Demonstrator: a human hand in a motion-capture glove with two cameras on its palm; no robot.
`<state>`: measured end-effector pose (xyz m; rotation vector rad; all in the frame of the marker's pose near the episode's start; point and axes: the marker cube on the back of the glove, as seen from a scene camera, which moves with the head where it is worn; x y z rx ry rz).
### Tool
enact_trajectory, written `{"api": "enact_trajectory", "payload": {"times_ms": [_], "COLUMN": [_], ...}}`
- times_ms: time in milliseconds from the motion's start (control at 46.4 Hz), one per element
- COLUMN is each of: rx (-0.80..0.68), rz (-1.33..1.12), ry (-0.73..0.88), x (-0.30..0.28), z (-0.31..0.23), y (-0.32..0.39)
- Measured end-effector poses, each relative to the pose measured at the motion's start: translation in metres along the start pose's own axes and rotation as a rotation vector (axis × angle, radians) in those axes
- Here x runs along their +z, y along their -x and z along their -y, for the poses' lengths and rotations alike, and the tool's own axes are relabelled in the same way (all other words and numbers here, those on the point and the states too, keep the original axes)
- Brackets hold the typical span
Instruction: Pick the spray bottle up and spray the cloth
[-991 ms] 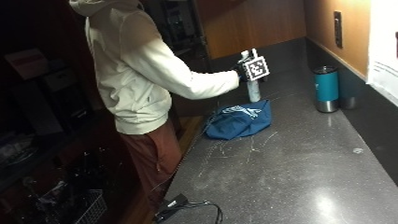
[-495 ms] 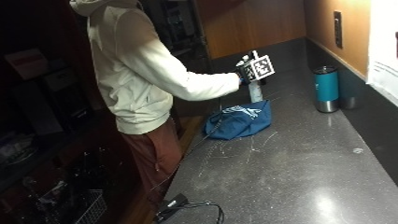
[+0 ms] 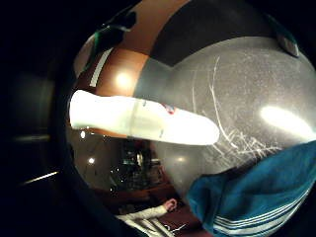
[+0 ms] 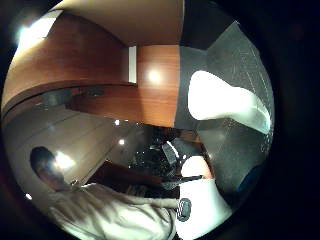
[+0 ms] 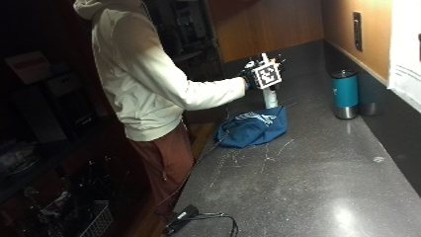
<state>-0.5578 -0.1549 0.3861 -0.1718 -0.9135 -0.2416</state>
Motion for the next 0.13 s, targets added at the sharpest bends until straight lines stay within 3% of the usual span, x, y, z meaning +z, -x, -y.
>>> {"api": "enact_trajectory", "payload": {"times_ms": [129], "rx": [0.002], "rz": [0.034], "ry": [0.107], "x": [-0.025], "z": [-0.02], "y": [0.007]}}
